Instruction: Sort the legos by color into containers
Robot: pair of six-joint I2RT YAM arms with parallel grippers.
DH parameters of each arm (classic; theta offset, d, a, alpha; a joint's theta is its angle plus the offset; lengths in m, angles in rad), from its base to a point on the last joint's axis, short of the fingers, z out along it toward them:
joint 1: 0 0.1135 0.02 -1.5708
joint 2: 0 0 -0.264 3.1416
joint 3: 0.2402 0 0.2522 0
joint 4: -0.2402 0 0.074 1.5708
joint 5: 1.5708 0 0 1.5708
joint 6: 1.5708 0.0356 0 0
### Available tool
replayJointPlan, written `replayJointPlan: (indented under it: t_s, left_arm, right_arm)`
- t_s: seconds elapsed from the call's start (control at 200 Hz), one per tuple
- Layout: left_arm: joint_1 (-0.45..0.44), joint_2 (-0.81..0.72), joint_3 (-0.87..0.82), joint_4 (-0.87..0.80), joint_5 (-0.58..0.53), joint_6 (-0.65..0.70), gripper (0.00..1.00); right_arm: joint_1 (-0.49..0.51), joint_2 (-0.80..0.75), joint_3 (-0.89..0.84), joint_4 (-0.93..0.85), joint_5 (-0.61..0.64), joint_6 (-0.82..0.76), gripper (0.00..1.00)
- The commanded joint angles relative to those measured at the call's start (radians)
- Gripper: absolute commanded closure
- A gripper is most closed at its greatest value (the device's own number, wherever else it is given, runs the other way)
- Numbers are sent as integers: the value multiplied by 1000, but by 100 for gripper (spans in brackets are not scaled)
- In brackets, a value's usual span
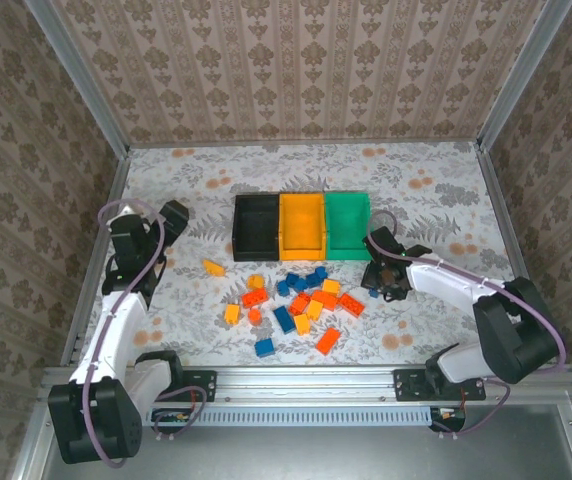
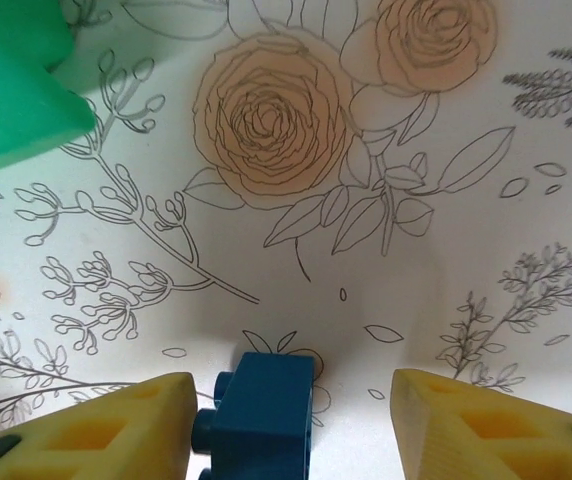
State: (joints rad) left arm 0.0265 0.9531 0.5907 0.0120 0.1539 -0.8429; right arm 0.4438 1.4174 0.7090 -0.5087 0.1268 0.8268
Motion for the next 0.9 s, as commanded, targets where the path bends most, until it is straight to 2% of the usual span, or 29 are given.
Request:
replayJointPlan:
  t_s: [0.0, 0.15, 0.35, 0.53, 0.635, 0.895]
  left_arm:
    - [-8, -14, -14, -19, 0, 28, 0]
    - [-12, -9, -9, -27, -4, 32, 0]
    - [-54, -7, 15, -45, -27, 27, 0]
    - [-155, -9, 69, -133, -109, 64, 0]
    - [-181, -14, 92, -208, -111, 59, 0]
    - [-185, -5, 89, -307, -54, 68, 2]
  right_arm:
    - [12, 29, -16, 21, -28, 23, 48]
    - [19, 31, -18, 27, -34, 26, 60]
    - [23, -57, 39, -21, -35, -10, 76]
    - [25, -99, 180, -77, -34, -67, 78]
    - [24, -33, 285, -87, -3, -108, 78]
    - [5, 291, 568, -90, 108, -178, 74]
